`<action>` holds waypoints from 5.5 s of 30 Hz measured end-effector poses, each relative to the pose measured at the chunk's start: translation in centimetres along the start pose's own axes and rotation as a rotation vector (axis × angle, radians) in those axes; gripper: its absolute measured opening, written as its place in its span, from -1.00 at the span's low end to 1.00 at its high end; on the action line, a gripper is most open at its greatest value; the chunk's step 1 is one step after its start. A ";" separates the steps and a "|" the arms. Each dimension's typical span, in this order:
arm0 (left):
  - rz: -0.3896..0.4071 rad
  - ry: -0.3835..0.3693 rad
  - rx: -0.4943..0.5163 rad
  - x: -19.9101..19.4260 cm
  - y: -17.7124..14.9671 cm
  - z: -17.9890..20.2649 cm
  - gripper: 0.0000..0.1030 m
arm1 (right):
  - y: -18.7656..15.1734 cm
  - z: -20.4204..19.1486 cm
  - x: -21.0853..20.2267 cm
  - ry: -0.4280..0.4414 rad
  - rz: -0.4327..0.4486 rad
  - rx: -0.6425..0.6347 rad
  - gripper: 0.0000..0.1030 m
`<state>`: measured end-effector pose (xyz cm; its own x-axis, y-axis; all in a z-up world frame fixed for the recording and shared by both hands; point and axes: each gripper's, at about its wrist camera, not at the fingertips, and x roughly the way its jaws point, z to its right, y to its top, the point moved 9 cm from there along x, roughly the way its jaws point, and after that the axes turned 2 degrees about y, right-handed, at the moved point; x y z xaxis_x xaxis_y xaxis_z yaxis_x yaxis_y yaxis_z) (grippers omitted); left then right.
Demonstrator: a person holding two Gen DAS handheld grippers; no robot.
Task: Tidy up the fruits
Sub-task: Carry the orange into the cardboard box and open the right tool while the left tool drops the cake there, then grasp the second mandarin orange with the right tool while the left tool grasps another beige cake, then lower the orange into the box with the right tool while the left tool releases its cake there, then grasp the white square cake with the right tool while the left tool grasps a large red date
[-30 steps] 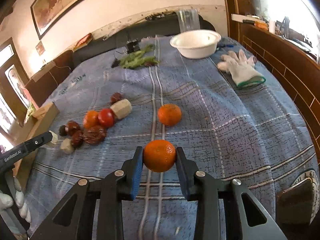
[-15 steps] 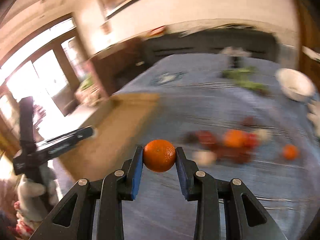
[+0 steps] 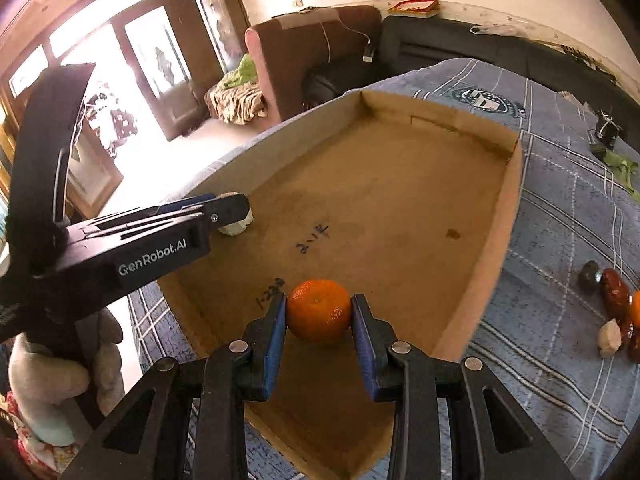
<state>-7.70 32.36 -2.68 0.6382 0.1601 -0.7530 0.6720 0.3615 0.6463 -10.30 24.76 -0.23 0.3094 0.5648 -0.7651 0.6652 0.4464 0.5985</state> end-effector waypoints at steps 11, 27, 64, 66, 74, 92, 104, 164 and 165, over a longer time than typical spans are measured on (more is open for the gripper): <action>0.182 -0.032 -0.029 -5.7 2.4 0.1 0.00 | 1.4 -0.1 -5.3 0.005 0.149 0.037 0.47; 0.413 -0.202 0.107 -13.4 6.2 12.2 0.61 | -3.0 19.1 -20.1 -0.441 0.330 0.281 0.98; -0.086 -0.322 0.528 5.0 -5.9 33.7 -0.46 | -11.4 37.6 -17.1 -0.533 0.191 0.637 -0.36; -0.094 -0.340 0.519 4.8 -6.0 33.6 -0.47 | -11.3 37.5 -17.2 -0.534 0.196 0.633 -0.37; -0.056 -0.368 0.428 1.6 -3.7 30.6 -0.46 | -10.3 36.2 -17.8 -0.450 0.274 0.629 -0.37; -0.020 -0.012 0.149 1.7 4.8 4.7 -0.45 | 2.1 12.6 -11.3 -0.039 0.226 0.254 -0.34; -0.083 -0.014 0.124 5.3 3.6 2.3 -0.45 | 4.0 2.5 2.0 0.001 -0.011 0.083 -0.34; -0.025 -0.332 0.457 1.5 -1.4 30.5 0.36 | -6.0 35.1 -12.4 -0.296 0.211 0.656 -0.21; -0.023 -0.332 0.474 1.8 -1.1 31.1 0.36 | -6.0 35.1 -12.4 -0.290 0.209 0.655 -0.21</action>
<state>4.34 3.68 -0.90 0.6540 -0.1670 -0.7378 0.7330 -0.1013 0.6726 5.69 -9.28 -2.69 0.5801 0.3461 -0.7374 0.8137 -0.2059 0.5435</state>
